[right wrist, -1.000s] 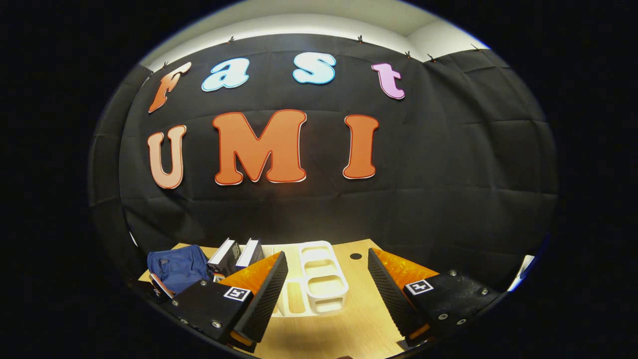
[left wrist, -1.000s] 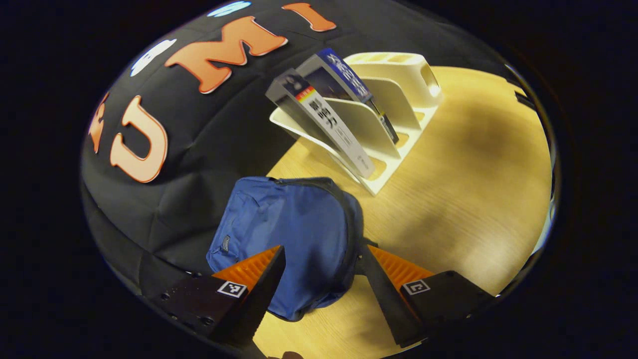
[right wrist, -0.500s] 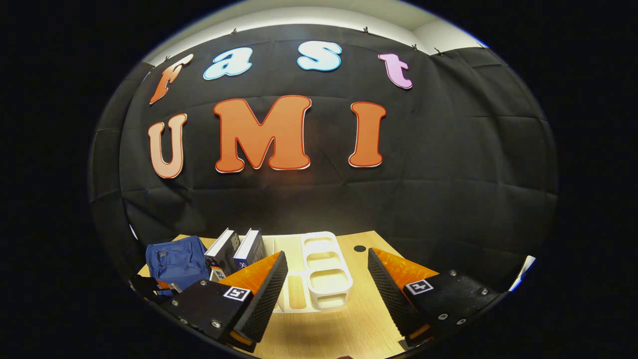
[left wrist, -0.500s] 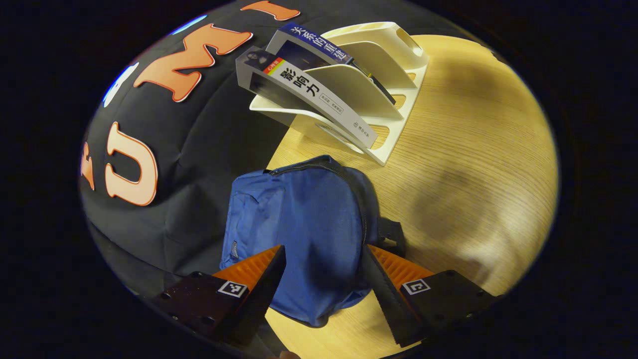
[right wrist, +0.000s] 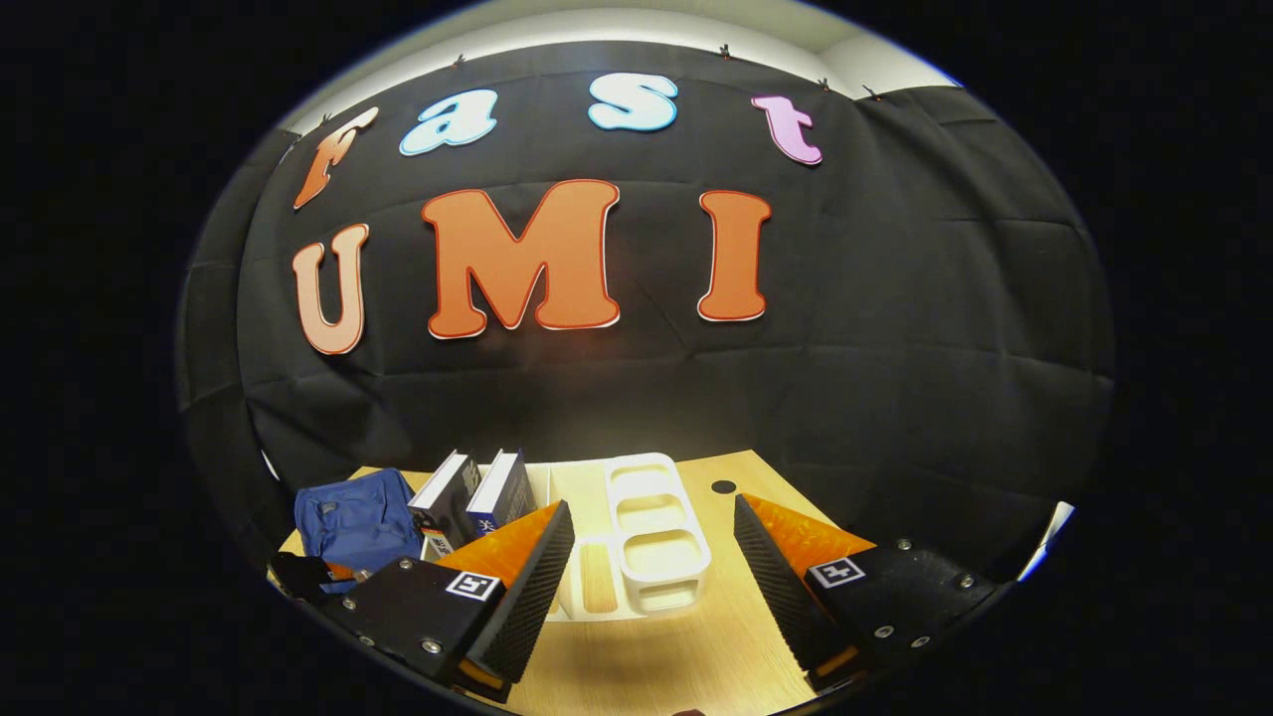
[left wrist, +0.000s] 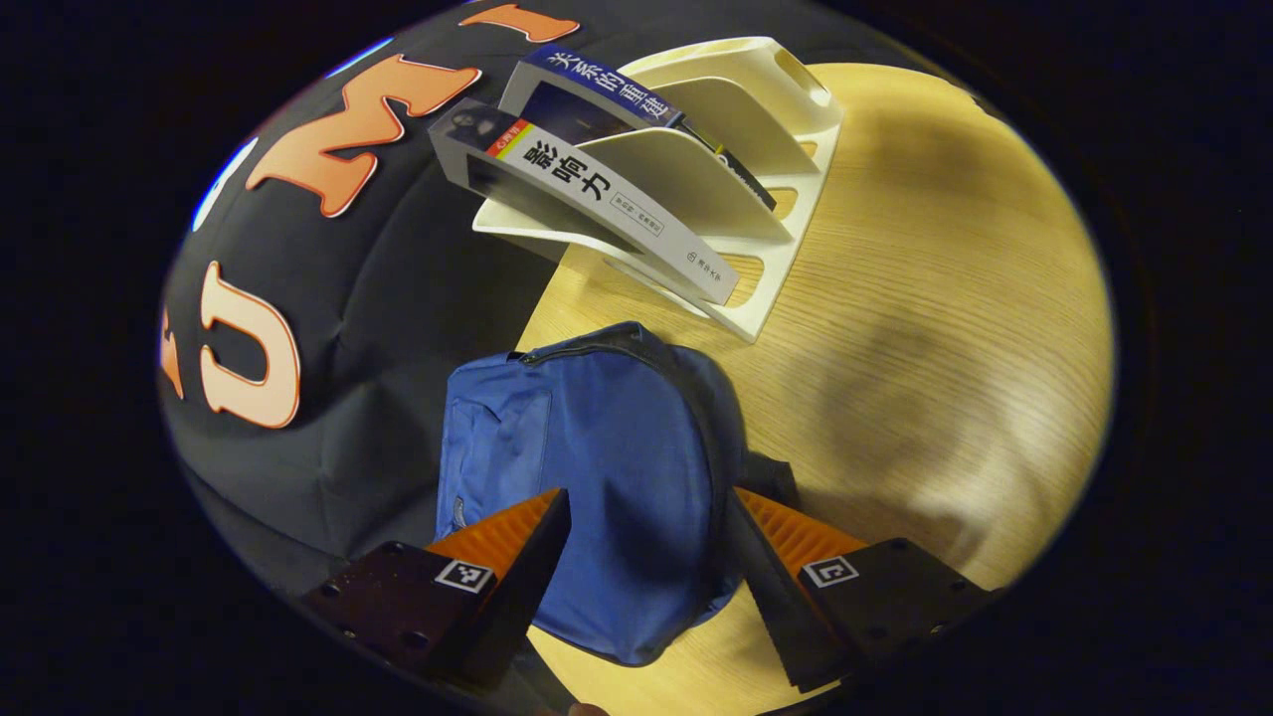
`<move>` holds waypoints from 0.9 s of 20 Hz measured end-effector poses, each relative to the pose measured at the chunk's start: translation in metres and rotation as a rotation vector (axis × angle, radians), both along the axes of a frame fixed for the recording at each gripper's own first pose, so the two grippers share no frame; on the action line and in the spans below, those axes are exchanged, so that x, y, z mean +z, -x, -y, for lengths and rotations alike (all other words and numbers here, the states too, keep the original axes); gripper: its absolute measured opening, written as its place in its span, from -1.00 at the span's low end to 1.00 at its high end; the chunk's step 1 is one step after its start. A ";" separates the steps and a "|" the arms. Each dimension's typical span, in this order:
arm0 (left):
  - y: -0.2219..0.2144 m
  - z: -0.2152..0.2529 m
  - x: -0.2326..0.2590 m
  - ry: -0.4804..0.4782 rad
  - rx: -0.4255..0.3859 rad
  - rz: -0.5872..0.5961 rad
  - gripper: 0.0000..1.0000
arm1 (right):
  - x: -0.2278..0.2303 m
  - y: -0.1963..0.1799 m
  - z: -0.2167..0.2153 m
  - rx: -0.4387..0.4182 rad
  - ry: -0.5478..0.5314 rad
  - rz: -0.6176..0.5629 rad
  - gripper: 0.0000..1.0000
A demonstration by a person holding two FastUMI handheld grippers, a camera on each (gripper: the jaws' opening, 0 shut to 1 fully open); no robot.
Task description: Open the schoolbag, grab two books from the bookshelf and put them into the schoolbag.
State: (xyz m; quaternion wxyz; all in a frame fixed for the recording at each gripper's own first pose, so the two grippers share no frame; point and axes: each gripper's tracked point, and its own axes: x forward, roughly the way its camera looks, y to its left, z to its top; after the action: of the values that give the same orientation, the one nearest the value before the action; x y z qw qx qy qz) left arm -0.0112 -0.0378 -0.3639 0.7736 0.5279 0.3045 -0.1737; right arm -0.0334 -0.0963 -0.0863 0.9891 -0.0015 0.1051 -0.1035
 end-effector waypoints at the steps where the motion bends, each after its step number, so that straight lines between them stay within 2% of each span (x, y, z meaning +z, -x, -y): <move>1: -0.003 -0.002 0.006 -0.007 -0.009 0.013 0.94 | 0.001 0.001 0.001 -0.004 0.004 0.002 0.93; 7: -0.011 -0.034 0.041 -0.025 0.030 0.062 0.94 | -0.005 -0.003 -0.010 0.018 -0.035 -0.003 0.93; 12: -0.020 -0.047 0.002 -0.012 0.102 -0.031 0.93 | -0.003 -0.006 -0.015 0.030 -0.028 -0.003 0.94; 15: -0.025 -0.045 0.004 -0.016 0.083 -0.024 0.90 | -0.003 -0.004 -0.010 0.019 -0.015 -0.005 0.93; 16: -0.024 -0.043 0.008 -0.017 0.073 -0.022 0.83 | -0.004 -0.005 -0.008 0.014 -0.016 -0.007 0.93; 17: -0.022 -0.042 0.015 -0.016 0.064 -0.012 0.90 | -0.006 -0.005 -0.007 0.012 -0.023 -0.011 0.93; 18: -0.022 -0.040 0.017 -0.012 0.056 -0.013 0.13 | -0.007 -0.005 -0.008 0.011 -0.033 -0.014 0.93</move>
State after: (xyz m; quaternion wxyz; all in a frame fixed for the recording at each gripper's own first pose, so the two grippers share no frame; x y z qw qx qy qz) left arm 0.0109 0.0024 -0.3467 0.7730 0.5226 0.3252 -0.1533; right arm -0.0280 -0.0887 -0.0929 0.9887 0.0132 0.1138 -0.0962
